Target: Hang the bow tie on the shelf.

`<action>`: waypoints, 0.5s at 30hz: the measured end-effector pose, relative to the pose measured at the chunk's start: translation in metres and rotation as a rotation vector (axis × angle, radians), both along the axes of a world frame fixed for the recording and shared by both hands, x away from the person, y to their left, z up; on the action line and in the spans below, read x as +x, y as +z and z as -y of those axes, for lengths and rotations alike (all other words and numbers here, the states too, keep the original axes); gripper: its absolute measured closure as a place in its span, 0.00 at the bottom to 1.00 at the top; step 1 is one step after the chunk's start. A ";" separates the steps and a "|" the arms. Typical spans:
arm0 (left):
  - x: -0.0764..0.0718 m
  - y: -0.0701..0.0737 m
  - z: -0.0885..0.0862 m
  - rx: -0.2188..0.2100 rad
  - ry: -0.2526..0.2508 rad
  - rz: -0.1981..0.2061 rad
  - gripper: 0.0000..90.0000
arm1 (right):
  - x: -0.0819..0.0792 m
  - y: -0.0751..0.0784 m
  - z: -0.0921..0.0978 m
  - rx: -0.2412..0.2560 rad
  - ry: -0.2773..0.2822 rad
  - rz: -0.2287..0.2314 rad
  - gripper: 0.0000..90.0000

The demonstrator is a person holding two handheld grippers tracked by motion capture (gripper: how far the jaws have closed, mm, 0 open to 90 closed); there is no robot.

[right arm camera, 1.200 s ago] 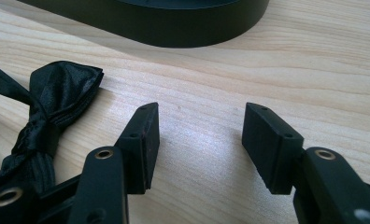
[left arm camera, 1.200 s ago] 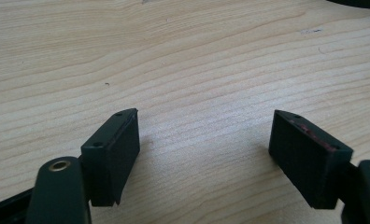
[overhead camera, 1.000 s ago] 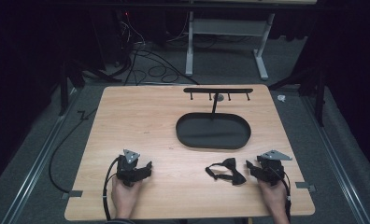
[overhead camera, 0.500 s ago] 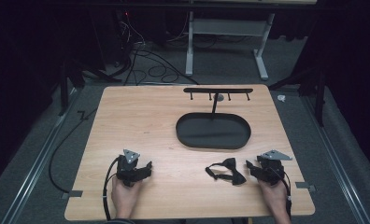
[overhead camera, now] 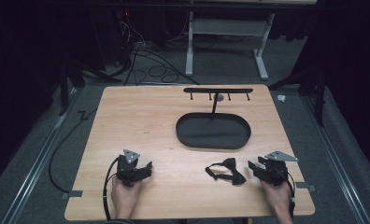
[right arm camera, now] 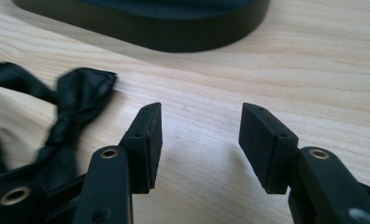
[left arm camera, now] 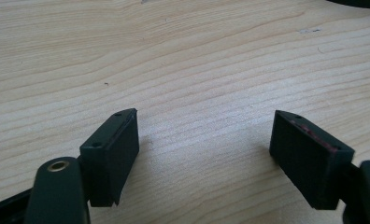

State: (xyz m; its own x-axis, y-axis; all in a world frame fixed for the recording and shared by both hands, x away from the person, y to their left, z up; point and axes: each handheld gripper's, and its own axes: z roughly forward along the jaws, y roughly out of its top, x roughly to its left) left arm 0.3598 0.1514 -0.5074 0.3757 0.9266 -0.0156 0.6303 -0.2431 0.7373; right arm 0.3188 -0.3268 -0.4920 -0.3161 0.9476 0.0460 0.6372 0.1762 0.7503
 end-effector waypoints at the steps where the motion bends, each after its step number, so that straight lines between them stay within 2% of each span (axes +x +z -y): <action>1: 0.000 0.000 0.000 0.000 0.000 0.000 0.27 | 0.000 0.000 0.000 0.000 0.000 0.000 0.57; 2: 0.000 0.000 0.000 0.002 -0.002 -0.002 0.27 | -0.004 0.005 -0.001 0.014 0.014 0.013 0.57; 10: 0.000 0.000 0.000 0.001 -0.002 -0.002 0.27 | -0.008 0.019 -0.011 0.050 0.082 0.036 0.59; 15: 0.000 0.000 0.000 -0.001 -0.001 -0.001 0.27 | -0.006 0.029 -0.029 0.064 0.153 0.048 0.59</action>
State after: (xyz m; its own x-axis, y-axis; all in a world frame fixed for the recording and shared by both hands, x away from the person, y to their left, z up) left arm 0.3598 0.1514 -0.5073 0.3770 0.9261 -0.0164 0.6304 -0.2436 0.7371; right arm 0.3123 -0.2978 -0.4629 -0.4598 0.8839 0.0861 0.5699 0.2193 0.7919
